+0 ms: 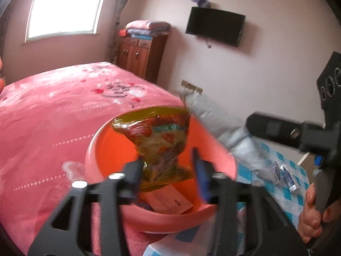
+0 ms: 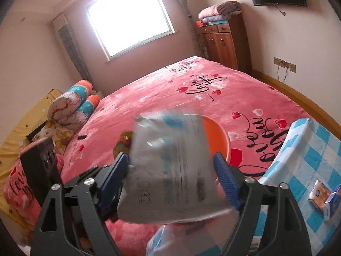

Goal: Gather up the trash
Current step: 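Carry both items over the orange bucket and open both tools to drop them, then move both open tools back over the checked cloth toward the remaining trash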

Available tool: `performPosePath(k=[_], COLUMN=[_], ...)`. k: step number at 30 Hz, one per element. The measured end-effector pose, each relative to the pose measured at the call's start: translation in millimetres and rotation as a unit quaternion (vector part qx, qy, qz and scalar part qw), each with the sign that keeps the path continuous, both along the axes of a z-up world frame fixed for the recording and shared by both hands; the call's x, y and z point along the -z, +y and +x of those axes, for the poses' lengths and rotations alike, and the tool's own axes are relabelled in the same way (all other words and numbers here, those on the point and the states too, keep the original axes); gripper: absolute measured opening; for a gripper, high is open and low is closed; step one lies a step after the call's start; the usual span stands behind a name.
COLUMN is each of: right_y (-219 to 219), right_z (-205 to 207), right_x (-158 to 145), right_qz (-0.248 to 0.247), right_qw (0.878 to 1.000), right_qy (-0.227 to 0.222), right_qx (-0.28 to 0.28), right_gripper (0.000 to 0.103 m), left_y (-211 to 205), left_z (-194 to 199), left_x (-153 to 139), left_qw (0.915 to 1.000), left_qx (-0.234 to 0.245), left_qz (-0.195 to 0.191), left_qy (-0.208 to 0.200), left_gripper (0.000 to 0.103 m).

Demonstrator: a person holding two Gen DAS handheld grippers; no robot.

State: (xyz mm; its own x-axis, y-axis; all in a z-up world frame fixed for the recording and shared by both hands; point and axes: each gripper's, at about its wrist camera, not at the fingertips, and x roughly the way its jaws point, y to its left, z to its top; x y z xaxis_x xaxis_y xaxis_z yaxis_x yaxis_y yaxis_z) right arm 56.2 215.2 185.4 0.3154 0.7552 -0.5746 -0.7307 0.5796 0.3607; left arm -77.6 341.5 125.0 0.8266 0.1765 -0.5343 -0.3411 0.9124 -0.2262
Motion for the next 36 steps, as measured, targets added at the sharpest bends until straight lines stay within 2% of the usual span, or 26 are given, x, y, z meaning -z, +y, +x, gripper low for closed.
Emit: performPosePath(k=[1, 2, 4, 10, 19, 36], right_y=[-3.4, -5.9, -15.1, -47.1, -88.0, -155.9], right_z=[0.2, -0.2, -4.5, -15.8, -31.6, -61.8], right_x=[0.4, 0.1, -0.9, 2.1, 18.9, 48.1], right_qz=[0.007, 0.009, 0.010, 0.011, 0.011, 0.017], right_qw=[1.000, 1.000, 0.999, 0.996, 0.991, 0.981], right_qy=[0.000, -0.003, -0.017, -0.039, -0.037, -0.031], right_qx=[0.007, 0.014, 0.032, 0.082, 0.126, 0.191], right_gripper=[0.089, 0.090, 0.092, 0.093, 0.093, 0.093], left_y=[1.4, 2.2, 3.0, -1.9, -16.2, -67.2], left_z=[-1.8, -3.8, -7.0, -14.1, -21.2, -25.6], left_x=[1.9, 2.6, 2.5, -0.5, -2.5, -12.1], left_qw=[0.9999, 0.9998, 0.9997, 0.9994, 0.9998, 0.9982], left_qx=[-0.011, -0.016, -0.019, -0.021, -0.004, 0.051], left_qz=[0.004, 0.009, 0.014, 0.026, 0.018, 0.030], left_qy=[0.000, -0.002, -0.003, -0.004, -0.007, -0.011], left_gripper=[0.070, 0.071, 0.083, 0.091, 0.095, 0.095])
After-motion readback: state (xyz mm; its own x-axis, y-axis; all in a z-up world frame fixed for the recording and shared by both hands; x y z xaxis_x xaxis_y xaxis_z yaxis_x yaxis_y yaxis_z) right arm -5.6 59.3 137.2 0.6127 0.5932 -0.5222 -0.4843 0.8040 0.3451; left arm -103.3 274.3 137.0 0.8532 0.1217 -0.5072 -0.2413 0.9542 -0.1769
